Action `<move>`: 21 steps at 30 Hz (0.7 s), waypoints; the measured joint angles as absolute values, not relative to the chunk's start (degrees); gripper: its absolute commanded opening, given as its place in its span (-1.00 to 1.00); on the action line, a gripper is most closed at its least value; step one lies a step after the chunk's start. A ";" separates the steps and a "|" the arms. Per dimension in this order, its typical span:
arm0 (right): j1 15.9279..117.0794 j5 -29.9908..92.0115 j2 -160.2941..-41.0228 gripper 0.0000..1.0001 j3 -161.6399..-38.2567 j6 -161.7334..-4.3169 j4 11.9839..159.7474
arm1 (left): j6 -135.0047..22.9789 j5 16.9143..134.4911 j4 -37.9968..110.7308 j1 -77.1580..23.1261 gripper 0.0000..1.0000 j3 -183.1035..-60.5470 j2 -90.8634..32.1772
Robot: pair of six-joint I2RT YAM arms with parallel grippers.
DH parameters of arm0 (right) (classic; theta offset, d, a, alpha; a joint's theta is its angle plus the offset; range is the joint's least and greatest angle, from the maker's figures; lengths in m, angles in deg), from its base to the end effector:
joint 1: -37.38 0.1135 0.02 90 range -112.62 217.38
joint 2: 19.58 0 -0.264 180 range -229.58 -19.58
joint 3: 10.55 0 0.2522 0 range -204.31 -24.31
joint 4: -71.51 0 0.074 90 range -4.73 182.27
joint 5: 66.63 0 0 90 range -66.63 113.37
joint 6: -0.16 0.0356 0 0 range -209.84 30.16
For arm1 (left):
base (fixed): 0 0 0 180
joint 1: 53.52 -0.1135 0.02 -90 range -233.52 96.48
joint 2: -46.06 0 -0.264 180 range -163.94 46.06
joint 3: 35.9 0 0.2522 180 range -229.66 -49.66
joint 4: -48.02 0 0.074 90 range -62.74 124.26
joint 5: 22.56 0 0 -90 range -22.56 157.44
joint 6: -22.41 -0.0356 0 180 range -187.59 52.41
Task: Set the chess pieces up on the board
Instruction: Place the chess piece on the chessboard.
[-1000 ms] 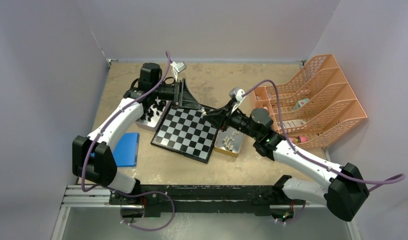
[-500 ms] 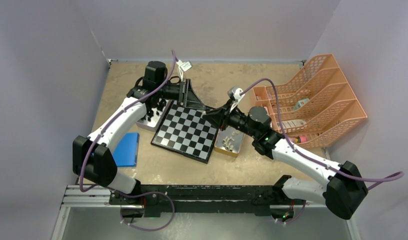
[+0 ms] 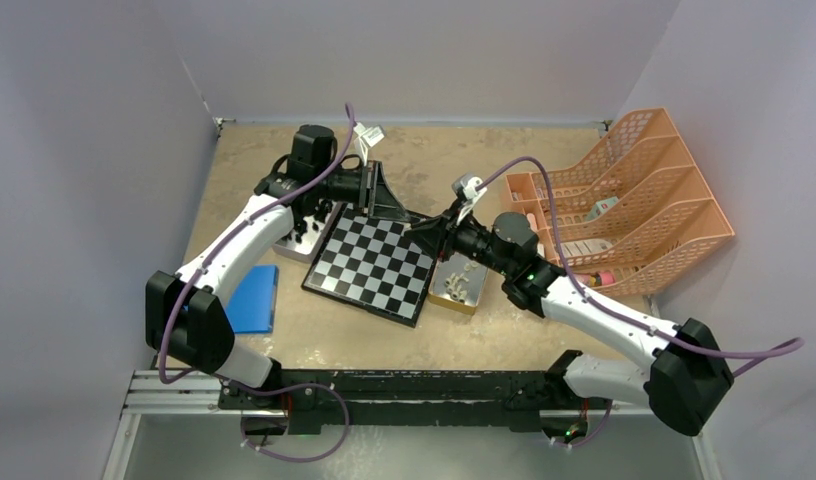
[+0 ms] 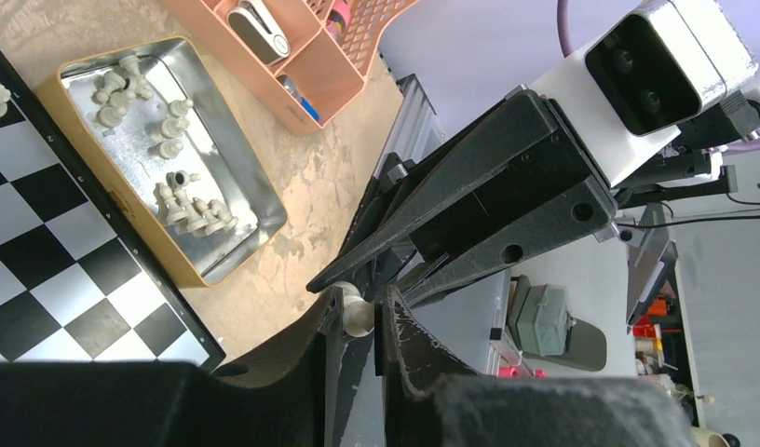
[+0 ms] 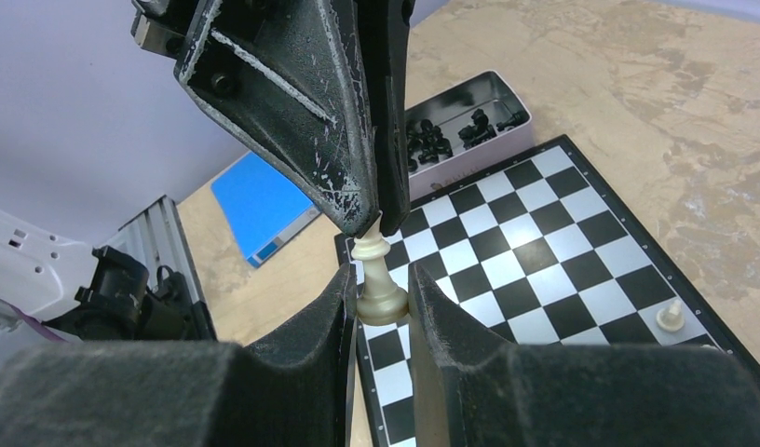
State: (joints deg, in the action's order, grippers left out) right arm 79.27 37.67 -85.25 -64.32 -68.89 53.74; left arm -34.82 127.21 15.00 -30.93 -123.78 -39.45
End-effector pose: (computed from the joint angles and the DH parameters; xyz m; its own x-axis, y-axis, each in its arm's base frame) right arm 0.1921 0.1841 0.3131 -0.2256 0.2630 -0.9380 -0.8023 0.4960 0.3321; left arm 0.2932 -0.1553 0.3403 -0.8719 0.0676 -0.4850 0.4849 0.2568 -0.8360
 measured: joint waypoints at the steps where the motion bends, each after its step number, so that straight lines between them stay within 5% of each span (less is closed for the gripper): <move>1: 79.29 37.59 -85.31 -0.69 -64.32 -68.91 53.79 | -35.19 127.08 14.80 -30.93 -0.73 -123.78 -39.45; 7: 79.40 37.30 -85.88 -0.68 -64.37 -68.93 54.35 | -36.76 126.20 13.14 -30.88 -1.00 -123.94 -39.67; 12: 79.42 36.56 -86.08 -0.51 -64.48 -68.87 54.66 | -38.34 124.81 10.08 -30.64 -1.00 -126.08 -40.63; 16: 79.42 35.93 -86.08 -0.01 -64.48 -68.82 54.57 | -39.80 122.82 8.66 -30.27 -1.00 -127.17 -40.72; 21: 79.35 33.48 -85.79 0.88 -64.48 -68.26 56.32 | -41.27 117.70 7.57 -30.25 -1.00 -127.26 -41.42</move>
State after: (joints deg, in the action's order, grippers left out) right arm 79.35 33.48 -85.79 -64.48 -68.26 56.32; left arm -41.27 117.70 7.57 -30.25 -127.26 -41.42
